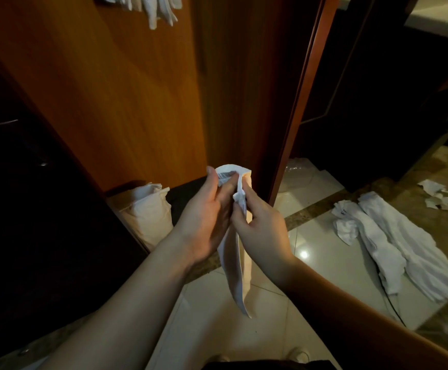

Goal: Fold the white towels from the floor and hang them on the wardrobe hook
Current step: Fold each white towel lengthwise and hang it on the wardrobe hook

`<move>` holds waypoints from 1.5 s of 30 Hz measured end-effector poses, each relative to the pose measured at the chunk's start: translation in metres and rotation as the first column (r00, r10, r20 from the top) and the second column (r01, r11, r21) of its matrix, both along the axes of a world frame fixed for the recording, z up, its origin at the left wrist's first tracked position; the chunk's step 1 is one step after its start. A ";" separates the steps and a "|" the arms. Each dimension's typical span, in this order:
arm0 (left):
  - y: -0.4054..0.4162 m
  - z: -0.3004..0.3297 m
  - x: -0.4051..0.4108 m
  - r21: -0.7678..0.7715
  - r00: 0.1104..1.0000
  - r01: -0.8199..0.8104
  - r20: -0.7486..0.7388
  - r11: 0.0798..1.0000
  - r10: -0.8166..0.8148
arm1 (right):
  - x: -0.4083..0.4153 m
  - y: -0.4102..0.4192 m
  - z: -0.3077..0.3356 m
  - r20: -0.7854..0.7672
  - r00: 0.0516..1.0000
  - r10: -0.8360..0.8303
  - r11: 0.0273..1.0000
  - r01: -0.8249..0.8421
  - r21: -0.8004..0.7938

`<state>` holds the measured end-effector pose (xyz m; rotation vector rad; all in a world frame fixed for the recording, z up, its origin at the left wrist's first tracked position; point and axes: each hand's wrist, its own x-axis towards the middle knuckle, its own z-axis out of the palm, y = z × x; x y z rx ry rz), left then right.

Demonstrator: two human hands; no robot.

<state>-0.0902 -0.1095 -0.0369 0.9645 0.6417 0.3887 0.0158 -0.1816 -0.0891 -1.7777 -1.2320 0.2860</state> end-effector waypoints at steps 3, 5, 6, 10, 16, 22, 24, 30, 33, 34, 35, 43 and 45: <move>0.001 0.002 0.002 0.003 1.000 0.008 -0.001 1.000 -0.008 | -0.002 0.002 0.002 0.006 1.000 -0.020 0.998 0.020 0.065; 0.002 0.004 0.002 -0.006 1.000 0.007 -0.001 1.000 -0.007 | -0.002 0.004 0.002 0.050 0.998 -0.033 0.996 0.029 0.083; 0.002 0.004 0.001 -0.002 1.000 0.010 -0.003 1.000 -0.010 | -0.001 0.005 0.002 0.073 0.997 -0.038 0.995 0.032 0.090; 0.004 0.007 -0.001 0.017 0.999 0.031 -0.017 0.999 -0.031 | 0.001 0.007 -0.003 0.097 0.995 -0.017 0.999 0.013 0.048; 0.005 0.006 0.001 0.048 0.997 0.059 0.038 0.997 -0.061 | 0.007 0.010 0.001 -0.083 0.997 -0.008 0.989 0.021 0.146; 0.025 -0.021 0.001 0.454 0.935 -0.224 -0.150 0.862 0.322 | 0.037 0.012 0.035 -0.403 0.908 0.118 0.990 -0.073 0.124; 0.037 -0.034 0.001 0.570 0.854 -0.283 -0.216 0.771 0.473 | 0.050 0.013 0.042 -0.516 0.835 0.192 0.980 -0.133 0.148; 0.066 -0.056 0.002 0.123 0.957 -0.272 -0.068 0.954 0.282 | 0.077 0.016 0.062 -0.714 0.590 0.377 0.926 -0.213 0.313; 0.068 -0.047 0.003 0.133 0.973 -0.228 -0.012 0.965 0.231 | 0.087 0.012 0.066 -0.691 0.603 0.399 0.915 -0.216 0.340; 0.068 -0.045 0.002 0.140 0.971 -0.234 -0.006 0.962 0.238 | 0.090 0.010 0.068 -0.694 0.609 0.383 0.921 -0.191 0.340; 0.069 -0.041 0.002 0.148 0.967 -0.252 -0.001 0.956 0.255 | 0.094 0.008 0.069 -0.690 0.634 0.349 0.931 -0.155 0.330; 0.077 0.007 0.004 0.334 0.966 -0.256 0.074 0.907 0.246 | 0.109 -0.004 0.061 -0.374 0.926 -0.054 0.982 0.118 0.149; 0.079 0.014 0.007 0.365 0.967 -0.254 0.071 0.896 0.245 | 0.116 -0.006 0.059 -0.405 0.913 -0.049 0.990 0.099 0.102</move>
